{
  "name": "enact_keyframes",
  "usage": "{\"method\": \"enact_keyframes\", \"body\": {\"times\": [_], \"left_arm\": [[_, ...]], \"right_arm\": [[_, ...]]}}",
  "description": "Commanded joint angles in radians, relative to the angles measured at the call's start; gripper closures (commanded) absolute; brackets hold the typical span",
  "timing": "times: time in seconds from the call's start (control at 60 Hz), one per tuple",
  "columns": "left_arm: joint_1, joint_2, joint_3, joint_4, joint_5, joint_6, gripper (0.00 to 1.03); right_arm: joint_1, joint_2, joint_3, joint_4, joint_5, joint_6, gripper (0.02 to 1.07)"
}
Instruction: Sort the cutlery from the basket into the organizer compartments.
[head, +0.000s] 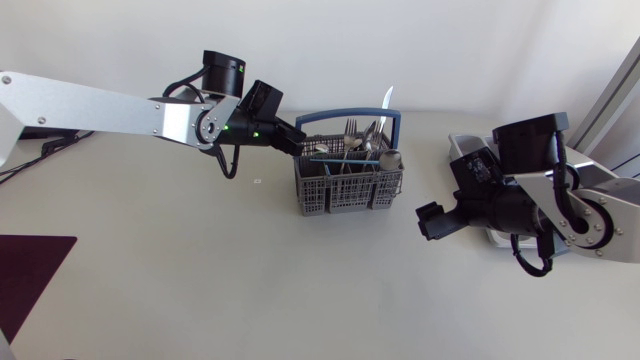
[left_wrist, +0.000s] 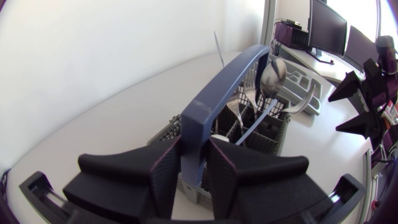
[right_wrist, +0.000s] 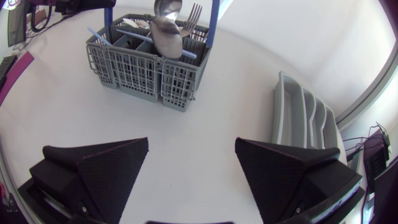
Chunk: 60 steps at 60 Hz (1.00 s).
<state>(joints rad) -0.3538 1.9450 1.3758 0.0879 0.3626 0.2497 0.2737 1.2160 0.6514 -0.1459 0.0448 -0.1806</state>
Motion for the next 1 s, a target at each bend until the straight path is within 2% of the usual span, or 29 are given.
{"method": "enact_keyframes", "body": {"times": [0.0,0.317,0.583,0.767,0.8,0.833,0.933,0.983], "left_arm": [[0.012,0.019,0.009,-0.002,0.027,0.011,1.0],[0.052,-0.135,-0.172,-0.028,0.078,0.062,1.0],[0.099,-0.397,-0.422,-0.099,0.159,0.106,1.0],[0.096,-0.589,-0.595,-0.117,0.173,0.118,0.99],[0.096,-0.598,-0.606,-0.114,0.173,0.117,0.92],[0.098,-0.604,-0.61,-0.116,0.173,0.112,0.76],[0.115,-0.63,-0.61,-0.137,0.173,0.109,0.35],[0.133,-0.659,-0.615,-0.142,0.173,0.106,0.26]], "right_arm": [[0.005,0.002,0.01,0.008,-0.006,-0.01,0.07],[0.015,-0.042,0.008,-0.024,-0.003,-0.005,0.07],[0.036,-0.11,-0.007,-0.066,0.001,0.0,0.07],[0.076,-0.165,-0.026,-0.09,0.02,0.003,0.07],[0.081,-0.162,-0.027,-0.087,0.024,0.003,0.07],[0.084,-0.158,-0.029,-0.084,0.026,0.003,0.07],[0.093,-0.138,-0.021,-0.083,0.027,0.003,0.07],[0.102,-0.138,-0.019,-0.083,0.029,0.004,0.07]]}}
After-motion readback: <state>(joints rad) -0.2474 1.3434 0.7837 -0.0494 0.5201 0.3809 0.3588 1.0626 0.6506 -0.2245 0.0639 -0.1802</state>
